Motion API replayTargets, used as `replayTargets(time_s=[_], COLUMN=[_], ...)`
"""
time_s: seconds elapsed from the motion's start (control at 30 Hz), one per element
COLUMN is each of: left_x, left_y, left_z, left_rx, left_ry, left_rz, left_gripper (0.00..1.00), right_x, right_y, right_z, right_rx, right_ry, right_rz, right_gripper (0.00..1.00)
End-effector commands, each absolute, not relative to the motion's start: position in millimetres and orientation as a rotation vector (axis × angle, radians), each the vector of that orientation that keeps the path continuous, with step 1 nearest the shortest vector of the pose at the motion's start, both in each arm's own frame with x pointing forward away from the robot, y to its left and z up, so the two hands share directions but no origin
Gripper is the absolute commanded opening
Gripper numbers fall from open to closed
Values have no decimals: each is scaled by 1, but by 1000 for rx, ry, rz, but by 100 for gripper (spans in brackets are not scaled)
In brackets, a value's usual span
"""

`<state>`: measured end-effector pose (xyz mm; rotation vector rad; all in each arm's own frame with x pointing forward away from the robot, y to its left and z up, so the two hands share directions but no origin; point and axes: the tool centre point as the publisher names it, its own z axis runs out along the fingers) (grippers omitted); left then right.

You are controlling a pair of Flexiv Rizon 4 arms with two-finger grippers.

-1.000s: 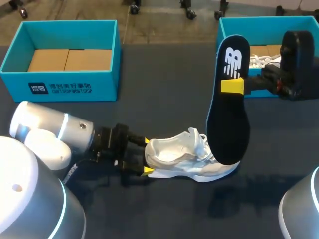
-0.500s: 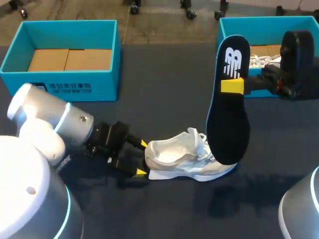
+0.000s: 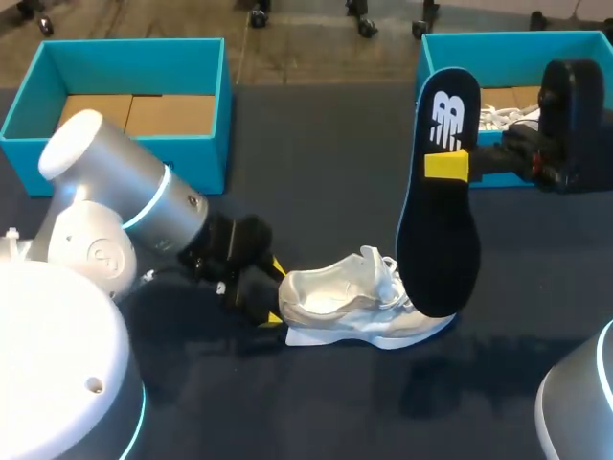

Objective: Take the shoe out of the shoebox, open the shoe tongue, remove and reinsert the insole, then place the shoe into the shoebox

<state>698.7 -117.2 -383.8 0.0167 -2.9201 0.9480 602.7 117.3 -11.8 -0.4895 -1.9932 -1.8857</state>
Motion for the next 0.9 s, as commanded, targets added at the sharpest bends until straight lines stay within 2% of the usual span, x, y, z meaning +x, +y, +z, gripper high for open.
replayTargets(time_s=[0.03,0.9], left_x=[689,691], left_y=[-114,-133], left_z=[-367,-352], left_rx=[59,25], left_ry=[-3072,-3145], left_rz=[623,113], left_gripper=[100,100], right_x=[604,604], right_y=[119,119], right_z=[-12,-12], right_rx=[-489,-489], right_ry=[-1994,-1994], right_rz=[-1884,-1884], right_gripper=[0,0])
